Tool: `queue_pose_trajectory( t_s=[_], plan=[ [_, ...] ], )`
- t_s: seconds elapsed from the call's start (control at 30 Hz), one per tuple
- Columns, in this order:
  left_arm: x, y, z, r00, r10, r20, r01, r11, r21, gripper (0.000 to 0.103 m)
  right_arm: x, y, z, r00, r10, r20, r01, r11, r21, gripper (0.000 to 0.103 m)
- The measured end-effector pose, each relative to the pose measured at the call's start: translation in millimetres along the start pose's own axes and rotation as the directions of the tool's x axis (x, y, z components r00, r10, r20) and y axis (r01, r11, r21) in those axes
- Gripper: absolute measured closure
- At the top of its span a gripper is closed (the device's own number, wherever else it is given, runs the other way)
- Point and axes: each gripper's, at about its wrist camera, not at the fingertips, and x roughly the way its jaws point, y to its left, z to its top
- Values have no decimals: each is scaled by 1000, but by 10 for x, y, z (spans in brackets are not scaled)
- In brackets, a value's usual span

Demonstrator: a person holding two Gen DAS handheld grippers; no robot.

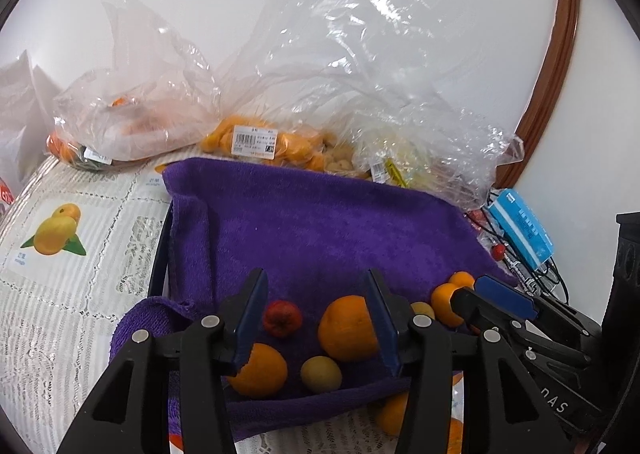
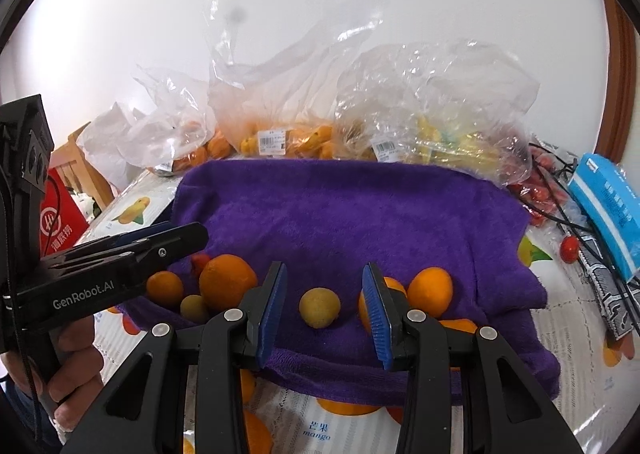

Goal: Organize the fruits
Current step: 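Withdraw both open tools from the fruit on the towel, then grasp a mandarin on the cloth in front of the towel with the right tool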

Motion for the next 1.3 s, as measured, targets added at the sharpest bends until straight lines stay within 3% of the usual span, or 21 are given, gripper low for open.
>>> queue_pose_trajectory(
  t_s=[0.33,0.77,1.07,1.3],
  plan=[
    [-162,-86,-55,997,15,70,-17,1000,25,42,-257,58,-94,997,-49,59,48,999,25,63],
    [-384,207,-267,996,67,59,-64,996,-54,42,-604,288,-428,998,-21,-51,24,998,55,63],
    [-630,381,-481,996,85,40,-82,993,-87,42,-491,469,-733,993,5,-122,5,997,81,56],
    [-646,298,-584,995,91,26,-90,995,-43,42,-351,538,-809,988,-22,-155,32,998,63,56]
  ],
)
